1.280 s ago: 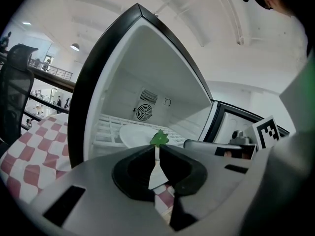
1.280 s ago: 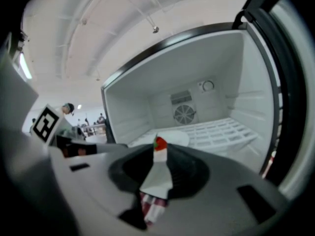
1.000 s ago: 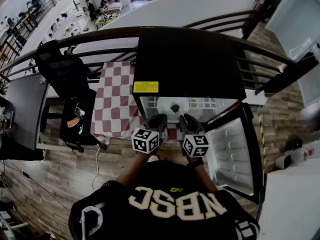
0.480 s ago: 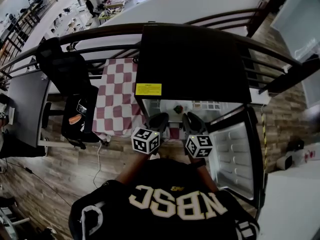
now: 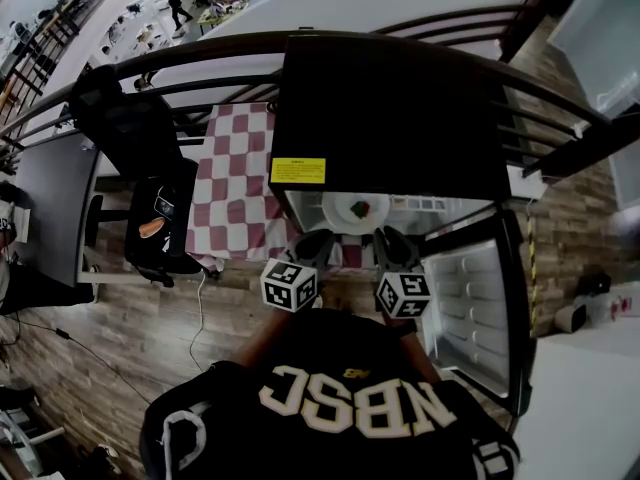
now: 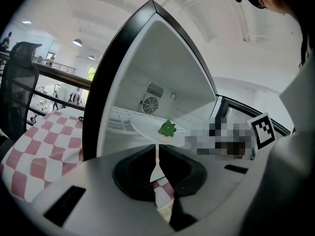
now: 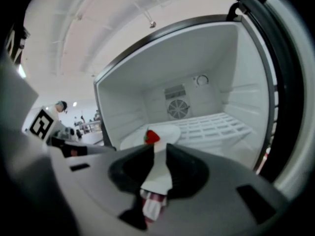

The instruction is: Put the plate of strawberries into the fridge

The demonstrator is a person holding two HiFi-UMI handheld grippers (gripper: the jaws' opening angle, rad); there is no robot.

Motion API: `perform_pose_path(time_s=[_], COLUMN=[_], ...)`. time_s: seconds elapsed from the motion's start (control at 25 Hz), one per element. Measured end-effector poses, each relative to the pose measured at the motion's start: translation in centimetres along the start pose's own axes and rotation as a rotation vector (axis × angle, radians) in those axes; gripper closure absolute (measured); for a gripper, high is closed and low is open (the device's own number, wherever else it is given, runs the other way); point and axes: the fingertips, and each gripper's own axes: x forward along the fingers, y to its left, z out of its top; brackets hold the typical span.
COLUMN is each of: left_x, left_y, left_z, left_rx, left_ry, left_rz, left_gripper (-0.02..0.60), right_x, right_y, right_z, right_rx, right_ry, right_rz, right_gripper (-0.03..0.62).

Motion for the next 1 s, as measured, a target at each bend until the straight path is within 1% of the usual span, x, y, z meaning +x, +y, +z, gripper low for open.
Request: perform_pose_path(time_s=[0.2,0.36,0.48,0.64,1.0], left_x=[0.3,0.6,0.8,1.1,3.0], left_y=[0.0,-0.1,-0.2,-0.2,0.6], left_z=[-0.3,-0.4,-0.4,0.0,1.1], left_rx=[0.002,-0.004,-0.014,-0.019,-0.022], left_ry=[0.007,0.007,0.01,0.006,0.012], left_rz=[-0.005,-0.011,-0.017,-0.022,-0.011], left_gripper=[0.545,0.544,0.545,0.545,0.545], right_x=[0.1,0.4,0.6,1.0,2.8], right_y=[-0.2,0.0,0.3,0.8,0.6], right_z=[-1.3,-1.8,-2.2,-2.0,-0.5], right_rx=[0.1,0.223,0.278,0.299,0.285], right_ry=[0.028,0.024,0.025,0.026,0.01], right_rz=[0.018,0.062,0.086,0.109,0.108], right_gripper=[0.508,0.508,0.508,0.516,0.523])
